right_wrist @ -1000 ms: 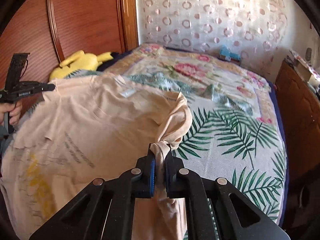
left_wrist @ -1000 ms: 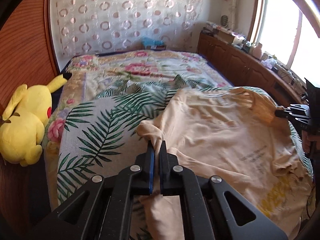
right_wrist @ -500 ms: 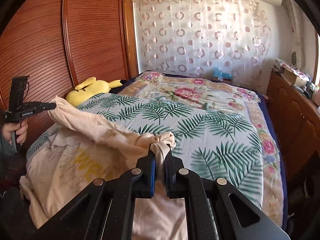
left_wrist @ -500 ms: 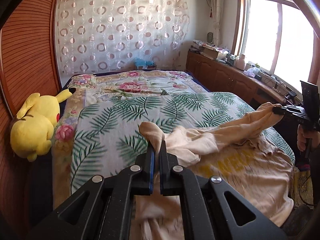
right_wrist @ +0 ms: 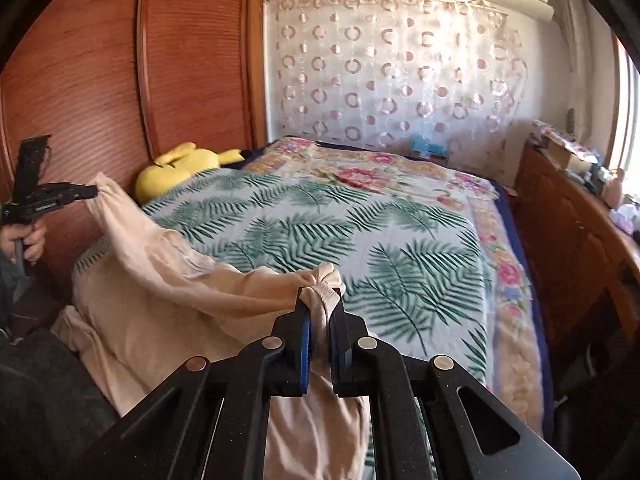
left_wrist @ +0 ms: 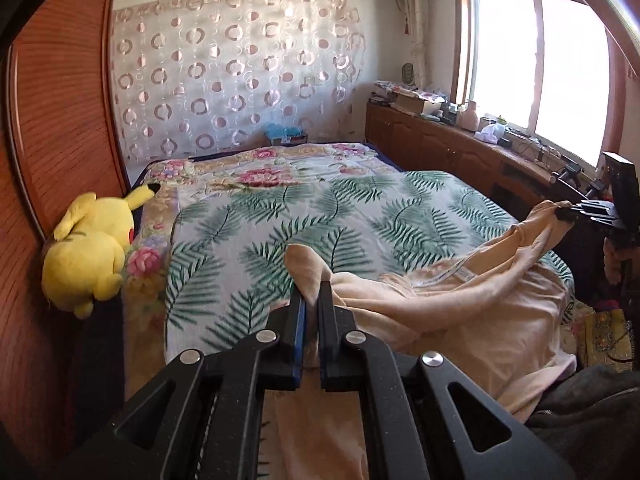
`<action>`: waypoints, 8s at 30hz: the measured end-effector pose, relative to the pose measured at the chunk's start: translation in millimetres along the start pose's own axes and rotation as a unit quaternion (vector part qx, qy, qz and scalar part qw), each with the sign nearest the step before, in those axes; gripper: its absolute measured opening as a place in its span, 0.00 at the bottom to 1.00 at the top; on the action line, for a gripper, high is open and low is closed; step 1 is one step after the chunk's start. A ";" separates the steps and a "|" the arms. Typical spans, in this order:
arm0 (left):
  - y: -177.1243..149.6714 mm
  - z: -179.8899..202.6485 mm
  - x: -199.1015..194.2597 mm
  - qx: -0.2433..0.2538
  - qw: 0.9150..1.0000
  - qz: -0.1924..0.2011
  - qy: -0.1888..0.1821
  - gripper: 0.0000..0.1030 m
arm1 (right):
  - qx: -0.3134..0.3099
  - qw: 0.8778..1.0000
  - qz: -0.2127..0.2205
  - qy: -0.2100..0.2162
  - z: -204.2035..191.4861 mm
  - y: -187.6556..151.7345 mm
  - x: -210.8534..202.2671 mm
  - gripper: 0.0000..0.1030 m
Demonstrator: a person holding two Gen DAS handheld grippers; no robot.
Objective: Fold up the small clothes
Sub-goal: 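Lift the hem with both tools, fold it over toward the collar, open, then move both open tools to the new folded edge of the shirt, then close both tools on the folded edge of the shirt, then lift the shirt high with both tools and lay it folded over, open, then move both open tools to the folded shirt's edge, then close both tools on the folded shirt's edge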
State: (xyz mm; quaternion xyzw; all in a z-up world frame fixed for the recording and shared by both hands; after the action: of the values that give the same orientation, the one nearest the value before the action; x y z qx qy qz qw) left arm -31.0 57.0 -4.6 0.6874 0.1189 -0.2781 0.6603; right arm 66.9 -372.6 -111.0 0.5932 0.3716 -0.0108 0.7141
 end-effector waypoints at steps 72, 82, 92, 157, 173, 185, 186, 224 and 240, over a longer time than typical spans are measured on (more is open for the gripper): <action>-26.6 -37.8 116.1 -0.027 0.990 -0.137 -0.025 0.40 | 0.053 0.991 -0.121 0.014 32.0 -29.4 126.7 0.54; -20.3 -13.8 91.5 0.002 0.993 -0.104 -0.060 0.12 | 0.036 0.992 -0.115 0.039 12.9 -34.5 107.9 0.11; 42.8 14.5 -1.6 0.012 0.993 0.030 -0.110 0.11 | 0.007 0.998 -0.038 0.041 -8.0 14.5 3.3 0.10; 208.8 -76.5 287.2 -0.013 0.999 0.029 0.043 0.11 | -0.009 0.996 -0.022 -0.082 96.5 335.3 190.6 0.10; 187.7 -85.6 373.0 -0.015 0.997 -0.073 0.035 0.24 | 0.025 0.989 -0.128 -0.071 114.5 364.2 267.1 0.10; 134.3 -71.8 335.8 0.006 0.990 -0.132 0.045 0.39 | 0.025 0.992 -0.110 -0.049 78.2 350.8 171.7 0.30; 133.0 -70.7 330.1 0.004 0.991 -0.129 0.045 0.39 | 0.027 0.993 -0.109 -0.048 75.7 346.9 162.4 0.43; 105.1 -74.3 287.8 -0.004 0.991 -0.126 0.051 0.05 | 0.040 0.989 -0.137 -0.051 70.6 293.0 168.9 0.51; 105.6 -85.6 293.8 -0.041 0.987 -0.146 0.053 0.83 | 0.036 0.989 -0.134 -0.049 72.9 291.8 173.0 0.51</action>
State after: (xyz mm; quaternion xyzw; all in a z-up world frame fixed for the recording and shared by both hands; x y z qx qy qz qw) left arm 284.3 69.9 -76.4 0.6492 0.2643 -0.3293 0.6326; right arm 362.9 -274.9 41.3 0.5620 0.4115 -0.1493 0.7018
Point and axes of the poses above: each gripper's, at about its wrist camera, not at the fingertips, and x roughly the way its jaws point, z to its right, y to its top, the point moved 2 cm from there along x, roughly the way its jaws point
